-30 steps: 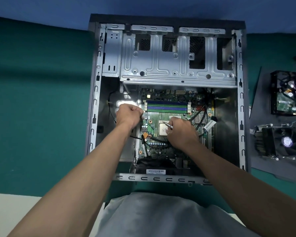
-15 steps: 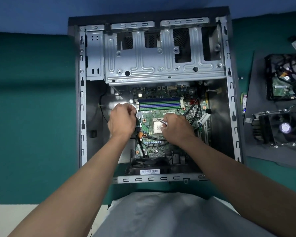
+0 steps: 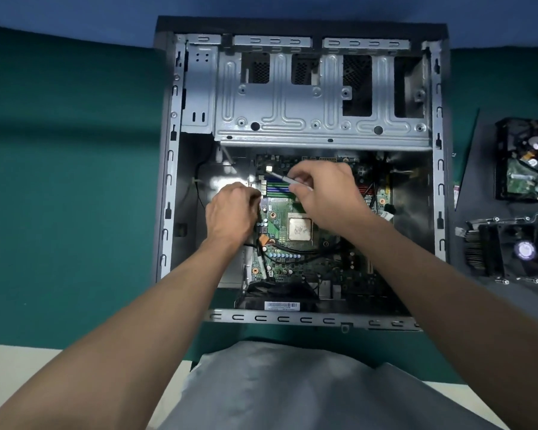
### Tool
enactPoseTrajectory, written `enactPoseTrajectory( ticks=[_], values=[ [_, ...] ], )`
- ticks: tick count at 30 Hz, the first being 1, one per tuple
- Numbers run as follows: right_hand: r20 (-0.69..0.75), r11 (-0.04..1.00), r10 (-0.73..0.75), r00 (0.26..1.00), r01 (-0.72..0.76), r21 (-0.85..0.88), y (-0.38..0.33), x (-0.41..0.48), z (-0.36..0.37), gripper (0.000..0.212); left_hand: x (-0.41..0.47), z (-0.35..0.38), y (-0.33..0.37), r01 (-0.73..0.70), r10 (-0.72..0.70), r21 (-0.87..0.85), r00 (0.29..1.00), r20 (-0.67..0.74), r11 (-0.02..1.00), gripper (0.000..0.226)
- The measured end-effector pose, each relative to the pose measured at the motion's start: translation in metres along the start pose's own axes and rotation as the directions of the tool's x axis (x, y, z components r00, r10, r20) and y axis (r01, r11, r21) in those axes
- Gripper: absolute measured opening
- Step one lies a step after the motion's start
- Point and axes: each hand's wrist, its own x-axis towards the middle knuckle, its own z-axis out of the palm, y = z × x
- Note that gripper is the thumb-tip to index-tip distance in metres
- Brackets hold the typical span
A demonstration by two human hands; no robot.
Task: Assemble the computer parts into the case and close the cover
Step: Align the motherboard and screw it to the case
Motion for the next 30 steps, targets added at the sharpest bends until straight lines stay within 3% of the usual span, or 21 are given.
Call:
enactPoseTrajectory(
  ticks=[5,10,16,30],
  values=[
    [-0.005,0.98,-0.166,0.986,0.164,-0.111,-0.017,0.011,-0.005,0.018,0.002,0.001,0.001,0.11,-0.11,-0.065,0.994,-0.002,0.992,0.018],
    [0.152,0.914,-0.269,0.951,0.301,-0.27,-0.027,0.022,0.001,0.018,0.002,-0.001,0.002,0.145,-0.144,-0.097,0.989,0.009,0.985,0.015],
    [0.315,0.762,-0.383,0.869,0.49,-0.425,-0.041,0.029,0.01,0.014,0.001,0.001,0.001,0.203,-0.202,-0.11,0.979,0.022,0.973,0.016],
    [0.523,0.596,-0.402,0.752,0.648,-0.474,-0.06,0.042,0.017,0.014,-0.001,-0.007,0.005,0.291,-0.285,-0.126,0.956,0.064,0.948,0.014]
  ],
)
